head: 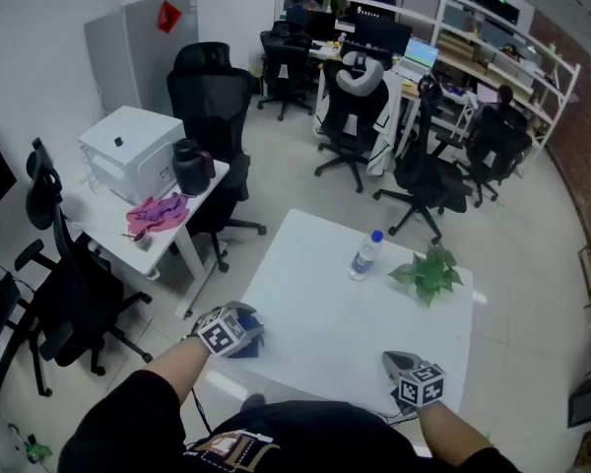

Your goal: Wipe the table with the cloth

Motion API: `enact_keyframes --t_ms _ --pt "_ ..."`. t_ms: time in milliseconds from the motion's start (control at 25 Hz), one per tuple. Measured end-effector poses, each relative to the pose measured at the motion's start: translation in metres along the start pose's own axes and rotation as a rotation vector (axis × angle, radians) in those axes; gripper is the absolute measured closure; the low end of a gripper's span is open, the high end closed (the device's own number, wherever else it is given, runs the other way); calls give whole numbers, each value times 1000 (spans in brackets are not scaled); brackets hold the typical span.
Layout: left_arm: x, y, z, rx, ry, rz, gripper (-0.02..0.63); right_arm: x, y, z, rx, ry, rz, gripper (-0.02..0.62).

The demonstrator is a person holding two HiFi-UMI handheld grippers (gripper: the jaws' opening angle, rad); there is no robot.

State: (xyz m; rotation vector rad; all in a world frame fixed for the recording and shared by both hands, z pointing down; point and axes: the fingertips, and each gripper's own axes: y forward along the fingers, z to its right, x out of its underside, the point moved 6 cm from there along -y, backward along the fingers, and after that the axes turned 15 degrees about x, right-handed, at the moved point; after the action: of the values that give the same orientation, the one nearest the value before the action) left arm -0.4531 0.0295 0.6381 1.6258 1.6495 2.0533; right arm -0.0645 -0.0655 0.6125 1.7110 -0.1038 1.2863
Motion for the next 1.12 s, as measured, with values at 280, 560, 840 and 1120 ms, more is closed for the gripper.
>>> enact_keyframes --t_ms 280,560,840,1120 --pt "59 21 -2 156 62 -288 298 -3 5 -2 -2 -14 -9 578" --pt "70 39 -10 234 -39 -352 287 -9 10 -1 3 -15 -8 578" --pt "66 41 -7 282 -48 -315 322 -7 12 -3 3 0 -10 578" --pt "48 43 2 317 -119 -283 497 -4 12 1 11 16 7 577"
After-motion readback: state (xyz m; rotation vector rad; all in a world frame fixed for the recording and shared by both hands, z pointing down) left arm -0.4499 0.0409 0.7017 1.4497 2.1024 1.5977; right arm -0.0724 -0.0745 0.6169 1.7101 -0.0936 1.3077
